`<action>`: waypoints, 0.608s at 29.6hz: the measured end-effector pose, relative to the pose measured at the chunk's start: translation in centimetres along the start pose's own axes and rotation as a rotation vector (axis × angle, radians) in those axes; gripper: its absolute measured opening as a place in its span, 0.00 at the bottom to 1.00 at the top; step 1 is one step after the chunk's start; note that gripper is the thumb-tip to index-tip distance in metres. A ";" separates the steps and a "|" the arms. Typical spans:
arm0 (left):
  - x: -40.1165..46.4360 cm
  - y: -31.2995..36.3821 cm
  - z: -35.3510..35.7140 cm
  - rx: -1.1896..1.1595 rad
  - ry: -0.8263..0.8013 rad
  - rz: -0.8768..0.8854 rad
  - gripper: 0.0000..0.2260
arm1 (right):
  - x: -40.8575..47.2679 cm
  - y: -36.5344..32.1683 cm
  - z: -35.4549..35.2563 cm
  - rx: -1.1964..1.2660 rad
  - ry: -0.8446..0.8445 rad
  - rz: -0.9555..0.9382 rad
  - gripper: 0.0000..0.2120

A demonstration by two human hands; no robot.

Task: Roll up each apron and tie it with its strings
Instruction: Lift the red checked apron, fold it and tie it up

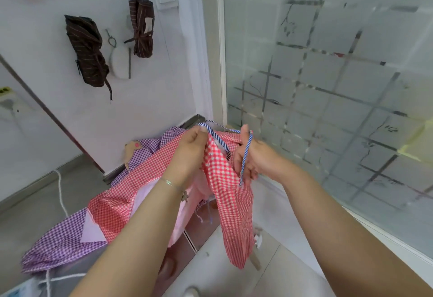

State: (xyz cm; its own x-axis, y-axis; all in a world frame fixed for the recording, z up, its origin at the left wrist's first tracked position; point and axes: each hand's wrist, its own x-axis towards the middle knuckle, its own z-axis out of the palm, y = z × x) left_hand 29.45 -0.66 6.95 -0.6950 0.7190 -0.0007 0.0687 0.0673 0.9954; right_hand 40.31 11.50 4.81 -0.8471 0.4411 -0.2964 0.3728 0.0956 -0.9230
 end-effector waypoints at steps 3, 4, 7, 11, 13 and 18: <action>-0.7 -0.7 -0.1 0.182 0.001 0.029 0.15 | -0.7 -0.3 -1.4 0.513 -0.188 0.012 0.43; -1.1 -1.1 -0.1 0.191 -0.045 0.003 0.15 | -0.7 -0.5 -1.8 0.861 -0.216 0.012 0.40; -2.0 -1.8 -0.2 0.117 -0.111 -0.062 0.14 | -0.2 -0.5 -1.4 1.465 -0.067 -0.026 0.27; -3.1 -1.5 0.5 -0.010 -0.012 -0.048 0.12 | -0.9 0.4 0.8 0.559 0.047 -0.223 0.15; -3.4 -1.5 0.7 -0.030 0.017 -0.027 0.12 | -1.3 1.0 1.3 0.241 0.082 -0.343 0.11; -3.6 -0.8 0.7 0.048 0.030 0.044 0.15 | -1.7 1.9 1.7 0.088 0.015 -0.353 0.25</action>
State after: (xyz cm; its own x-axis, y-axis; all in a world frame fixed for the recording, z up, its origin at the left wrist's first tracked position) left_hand 32.45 -2.82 6.05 -0.7119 0.7007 0.0466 0.1336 0.0699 0.9886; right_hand 41.80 9.48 3.14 -0.9120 0.4075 0.0474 0.0235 0.1673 -0.9856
